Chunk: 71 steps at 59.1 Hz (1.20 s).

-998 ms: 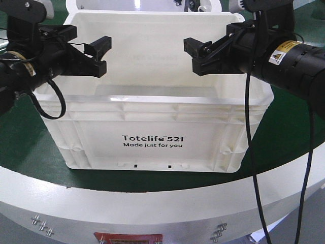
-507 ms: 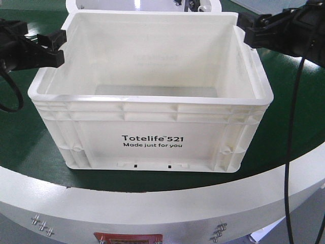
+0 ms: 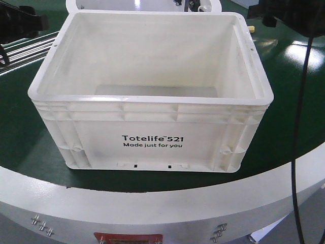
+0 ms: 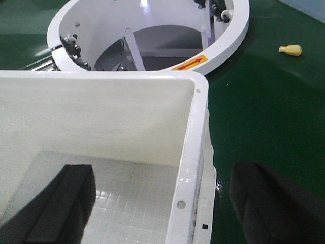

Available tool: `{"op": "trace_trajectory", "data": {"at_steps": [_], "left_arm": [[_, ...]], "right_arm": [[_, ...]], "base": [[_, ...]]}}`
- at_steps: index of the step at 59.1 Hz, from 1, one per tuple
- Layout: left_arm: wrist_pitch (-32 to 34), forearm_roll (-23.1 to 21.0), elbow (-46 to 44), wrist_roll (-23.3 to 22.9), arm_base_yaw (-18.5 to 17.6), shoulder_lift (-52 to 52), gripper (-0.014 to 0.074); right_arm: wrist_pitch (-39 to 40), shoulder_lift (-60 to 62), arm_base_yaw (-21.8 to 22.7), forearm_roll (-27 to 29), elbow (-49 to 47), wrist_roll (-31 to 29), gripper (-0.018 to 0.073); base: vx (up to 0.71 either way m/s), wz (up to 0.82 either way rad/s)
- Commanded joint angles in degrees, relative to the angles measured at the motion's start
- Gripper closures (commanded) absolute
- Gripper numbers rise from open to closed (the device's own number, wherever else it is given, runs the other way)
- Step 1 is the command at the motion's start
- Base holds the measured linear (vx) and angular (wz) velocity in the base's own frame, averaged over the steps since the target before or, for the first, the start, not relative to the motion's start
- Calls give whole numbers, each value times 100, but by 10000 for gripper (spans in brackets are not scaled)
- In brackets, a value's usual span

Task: Place moving items into box and shelve
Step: 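Move both grippers to the tote's side rims, then close the left and right grippers on opposite tote rims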

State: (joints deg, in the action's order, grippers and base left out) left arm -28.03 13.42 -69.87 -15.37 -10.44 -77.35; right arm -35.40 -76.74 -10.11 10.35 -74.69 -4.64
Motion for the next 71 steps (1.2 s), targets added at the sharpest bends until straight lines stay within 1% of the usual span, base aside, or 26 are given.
{"op": "trace_trajectory", "data": {"at_steps": [1, 6, 9, 15, 19, 21, 33, 38, 56, 71], "left_arm": [[20, -56, -481, -35, -11, -126, 6], [-149, -267, -687, 40, -10, -358, 6], [-158, -458, -752, 252, -16, -457, 6], [-120, -1032, -746, 741, -16, -521, 6], [-157, -1255, -745, 1007, -16, -565, 6], [-187, -1289, -745, 1078, -16, -571, 6], [-471, -1284, -745, 1073, -16, -759, 6], [-610, -1390, -745, 1073, -16, -831, 6], [-866, -1428, -745, 1073, -16, -850, 6], [-865, -1521, -745, 1073, -16, -850, 6]], "right_arm": [[38, -117, 33, 30, -521, -81, -15], [-155, -355, 33, 30, -721, -68, -15], [-221, -465, 33, 30, -774, -66, -15], [-325, -615, 33, 30, -798, -66, -15], [-382, -697, 33, 30, -798, -66, -15], [-424, -735, 33, 37, -798, -66, -15], [-608, -876, 33, 37, -798, -66, -15], [-704, -938, 33, 37, -798, -66, -15], [-1016, -1090, 33, 22, -798, -66, -15], [-1085, -1201, 33, 22, -798, -28, -15]], "base": [[0, 0], [0, 0], [0, 0], [0, 0], [0, 0], [0, 0], [0, 0], [0, 0], [0, 0], [0, 0]]}}
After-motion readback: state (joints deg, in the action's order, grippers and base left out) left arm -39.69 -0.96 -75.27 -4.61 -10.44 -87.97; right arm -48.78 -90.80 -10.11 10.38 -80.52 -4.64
